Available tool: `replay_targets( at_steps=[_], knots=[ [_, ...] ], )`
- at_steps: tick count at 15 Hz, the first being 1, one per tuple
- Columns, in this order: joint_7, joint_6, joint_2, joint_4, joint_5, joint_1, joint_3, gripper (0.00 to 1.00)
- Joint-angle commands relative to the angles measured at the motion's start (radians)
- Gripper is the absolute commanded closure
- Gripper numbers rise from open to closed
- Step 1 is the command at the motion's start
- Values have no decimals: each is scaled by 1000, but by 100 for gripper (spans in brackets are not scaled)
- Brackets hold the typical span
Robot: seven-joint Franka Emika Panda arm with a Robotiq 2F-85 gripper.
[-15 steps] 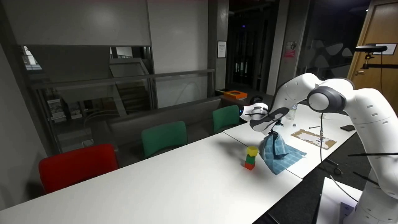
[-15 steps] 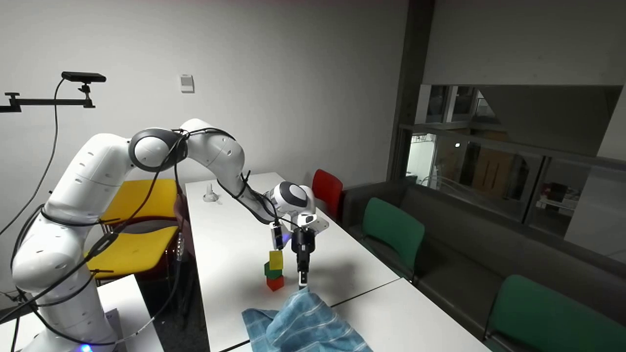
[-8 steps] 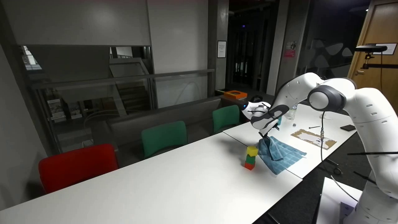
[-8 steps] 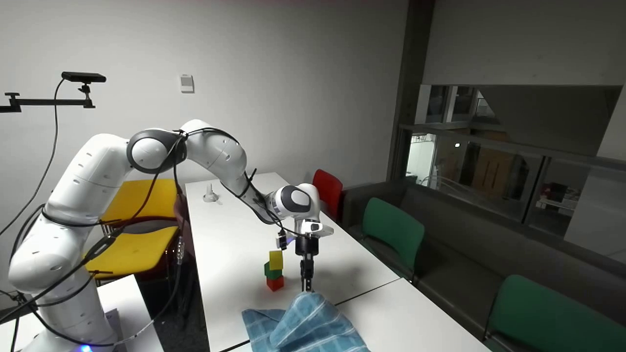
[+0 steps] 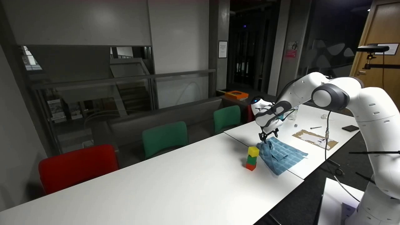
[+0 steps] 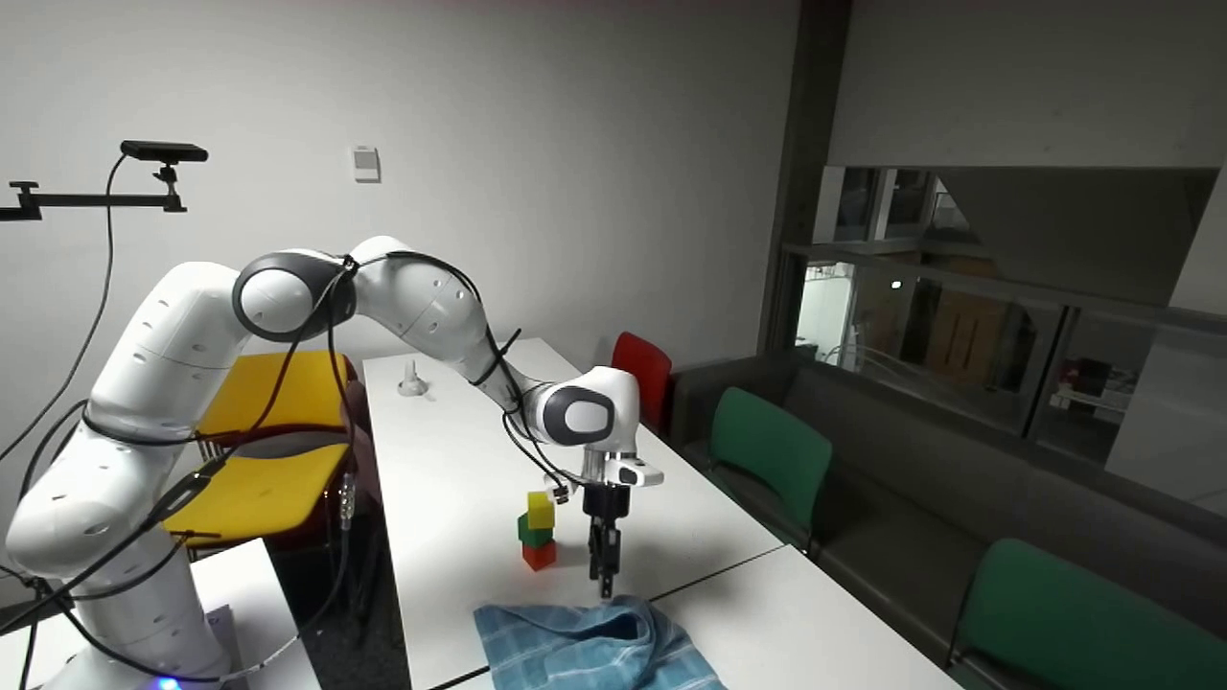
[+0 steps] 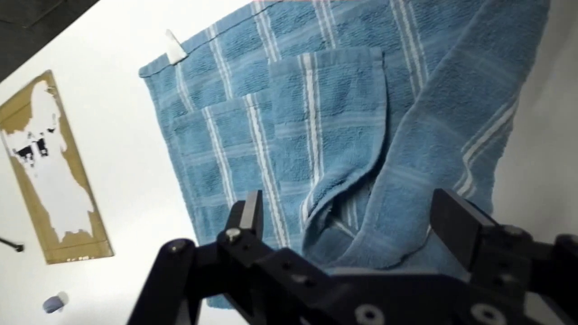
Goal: Unfold the cloth
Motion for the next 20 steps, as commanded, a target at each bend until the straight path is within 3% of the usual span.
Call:
replay_targets(
  at_steps=[1,7,14,20],
  knots=[
    [-119,88,-86,-130,100,-28,3,0],
    [-191,162,-81,-216,98,-18,-23,0],
    [-181,300,-76,-322,-124,45,-98,0],
    [-199,398,-84,-391,-223,61,-125,0]
  ],
)
